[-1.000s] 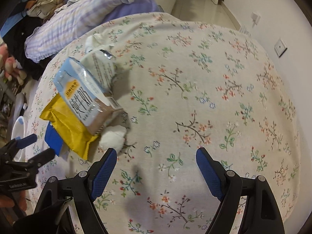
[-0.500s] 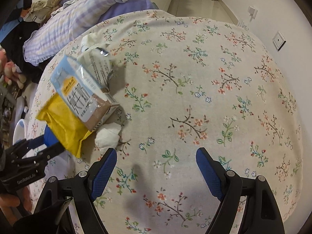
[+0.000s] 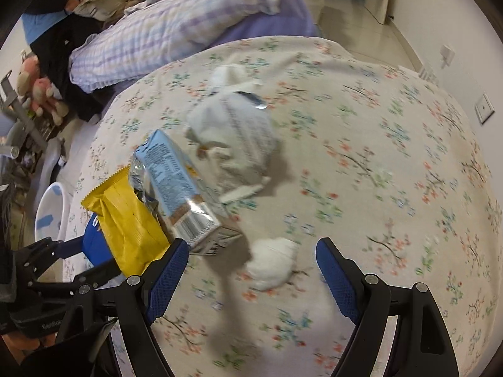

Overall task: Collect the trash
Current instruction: 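Grasp the blue almond-print carton with the left tool, then grasp the yellow wrapper with the right tool while the left tool holds the blue carton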

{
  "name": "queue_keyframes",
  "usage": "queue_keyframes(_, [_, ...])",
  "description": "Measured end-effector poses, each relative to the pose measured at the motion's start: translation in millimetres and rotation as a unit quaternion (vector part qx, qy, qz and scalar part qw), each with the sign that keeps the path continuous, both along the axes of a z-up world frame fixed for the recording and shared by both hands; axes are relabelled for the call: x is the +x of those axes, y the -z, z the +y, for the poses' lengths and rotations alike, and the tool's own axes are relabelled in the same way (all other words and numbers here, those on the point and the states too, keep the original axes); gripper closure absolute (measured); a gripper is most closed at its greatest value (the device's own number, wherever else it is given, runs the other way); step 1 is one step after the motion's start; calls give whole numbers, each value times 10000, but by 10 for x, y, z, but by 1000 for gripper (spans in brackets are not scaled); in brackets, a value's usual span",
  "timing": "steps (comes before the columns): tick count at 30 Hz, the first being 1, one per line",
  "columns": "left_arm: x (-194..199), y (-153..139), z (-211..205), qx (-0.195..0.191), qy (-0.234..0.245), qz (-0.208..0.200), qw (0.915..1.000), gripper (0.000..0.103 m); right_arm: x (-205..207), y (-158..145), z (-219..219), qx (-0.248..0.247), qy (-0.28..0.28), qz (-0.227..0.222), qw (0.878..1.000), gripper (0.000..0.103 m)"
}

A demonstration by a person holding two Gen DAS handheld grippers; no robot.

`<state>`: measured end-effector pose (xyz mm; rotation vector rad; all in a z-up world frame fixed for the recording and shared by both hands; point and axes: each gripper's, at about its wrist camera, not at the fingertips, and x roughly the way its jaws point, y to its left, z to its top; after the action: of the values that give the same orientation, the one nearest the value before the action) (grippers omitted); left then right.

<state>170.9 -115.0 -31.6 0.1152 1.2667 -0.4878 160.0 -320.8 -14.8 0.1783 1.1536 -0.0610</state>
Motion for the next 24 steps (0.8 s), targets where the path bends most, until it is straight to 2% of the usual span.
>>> queue_keyframes(3, [-28, -60, 83, -149, 64, -50, 9999, 34, 62, -3, 153, 12, -206, -44, 9998, 19])
queue_keyframes(6, [-58, -99, 150, -200, 125, -85, 9997, 34, 111, 16, 258, -29, -329, -76, 9994, 28])
queue_keyframes(10, [-80, -124, 243, -163, 69, -140, 9997, 34, 134, 27, 296, -54, -250, -18, 9997, 30])
queue_keyframes(14, [-100, -79, 378, -93, 10, -94, 9999, 34, 102, -113, 456, -49, -448, -208, 9988, 31])
queue_keyframes(16, [-97, -49, 445, -58, -48, -52, 10000, 34, 91, -178, 550, 39, -593, -279, 9978, 39])
queue_keyframes(18, [-90, -39, 491, -12, -88, -56, 9999, 34, 94, -207, 648, 108, -724, -308, 9968, 41])
queue_keyframes(24, [-115, -26, 749, 57, -271, -21, 9996, 34, 166, -141, 887, 148, -868, -234, 9958, 42])
